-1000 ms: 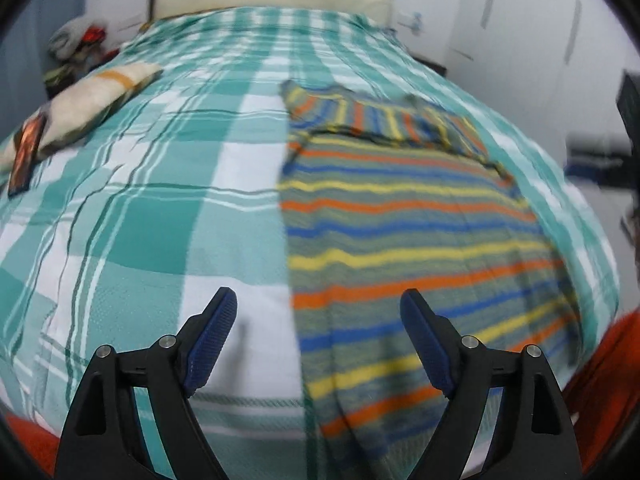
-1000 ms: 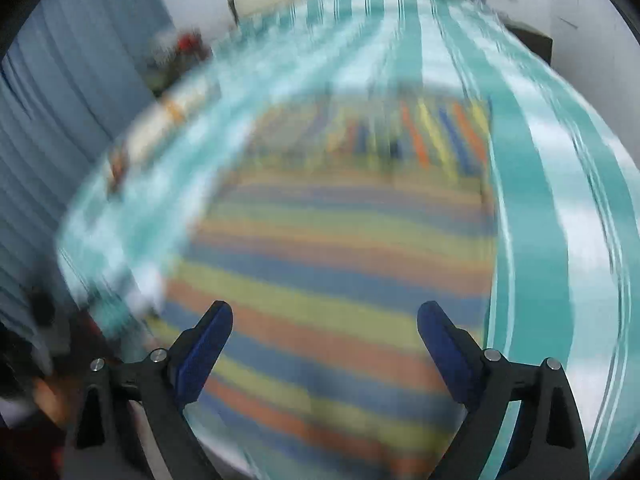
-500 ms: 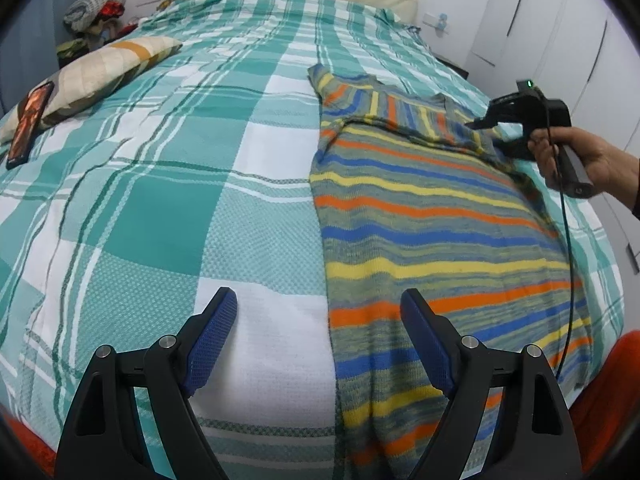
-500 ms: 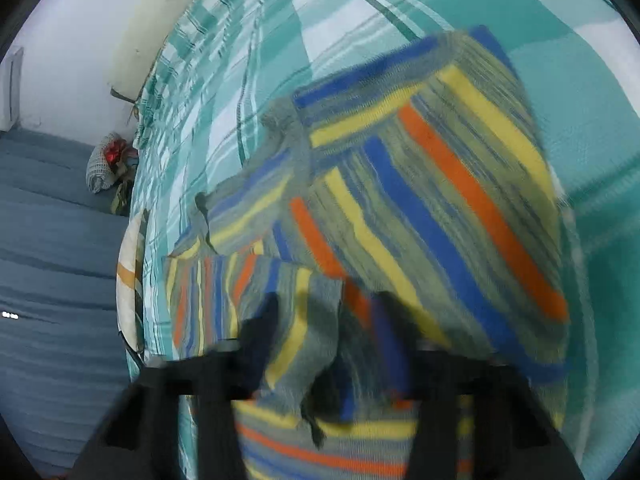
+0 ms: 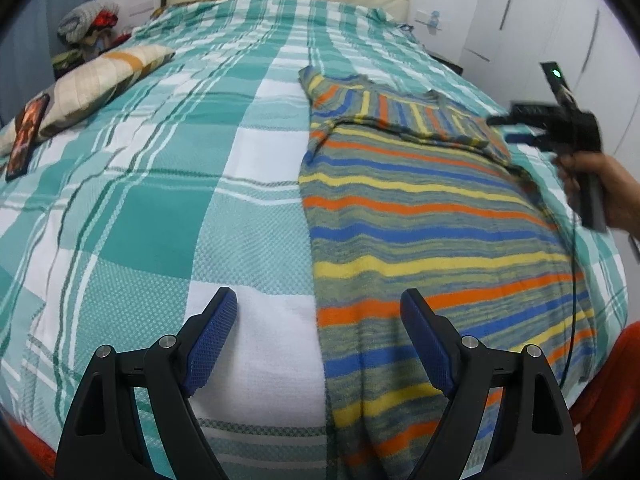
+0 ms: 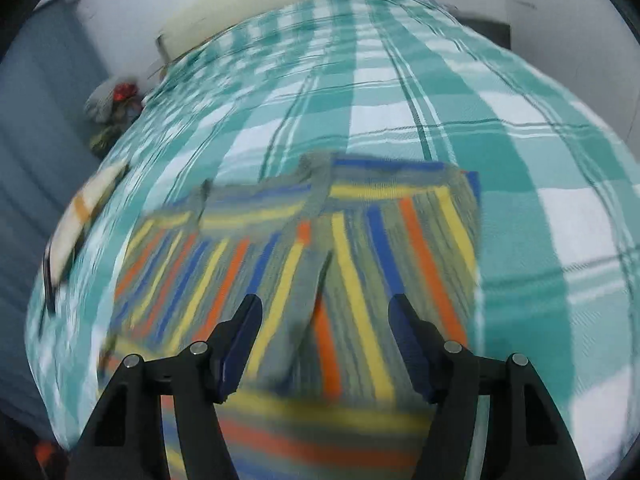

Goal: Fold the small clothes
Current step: 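Grasp the opposite sweater side with the right tool and fold it over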

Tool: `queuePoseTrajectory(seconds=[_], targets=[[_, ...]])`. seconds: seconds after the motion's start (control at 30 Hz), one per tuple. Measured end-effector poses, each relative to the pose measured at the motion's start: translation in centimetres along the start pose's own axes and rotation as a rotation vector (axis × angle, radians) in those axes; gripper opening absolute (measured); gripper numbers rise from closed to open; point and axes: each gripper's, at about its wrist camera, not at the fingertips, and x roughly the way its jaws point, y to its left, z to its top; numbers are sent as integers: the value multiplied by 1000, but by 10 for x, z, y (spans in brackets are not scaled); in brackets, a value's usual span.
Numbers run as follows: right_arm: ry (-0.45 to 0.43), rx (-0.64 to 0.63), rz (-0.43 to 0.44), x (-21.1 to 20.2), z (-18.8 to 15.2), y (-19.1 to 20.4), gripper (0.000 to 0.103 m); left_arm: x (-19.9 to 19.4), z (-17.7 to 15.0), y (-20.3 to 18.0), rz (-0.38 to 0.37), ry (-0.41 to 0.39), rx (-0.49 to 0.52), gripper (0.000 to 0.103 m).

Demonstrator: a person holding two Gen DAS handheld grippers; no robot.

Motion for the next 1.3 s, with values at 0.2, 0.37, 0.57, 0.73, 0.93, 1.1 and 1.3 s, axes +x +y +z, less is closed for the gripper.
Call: queuePoseTrajectory(seconds=[0.2,0.37,0.57,0.73,0.93,1.1,1.3], targets=[[19,-150,-20,-73,-104,12,66,-10,-5,-20,-6,-17,90,86],[-7,-115,-98,-121,-183,-8,66,-11,-10,-26,4,-8,114,86],[-43,-59,-218,-150,-235,-28,66,-10,-16,-26,14,-10,89,86],[-69,-164,-163,-157,-242,0,71,-10,-31,-54,12,-3,229,89],[62,-253,-185,-124,-257,15,71,3,-53,-65,57,115,312,93],[52,-228,-182,-126,-262,7,73,-3,-52,-60,60,128,273,94],[-51,-176,-202,-147,-253,-4,73,-11,-42,-44,85,84,187,94]])
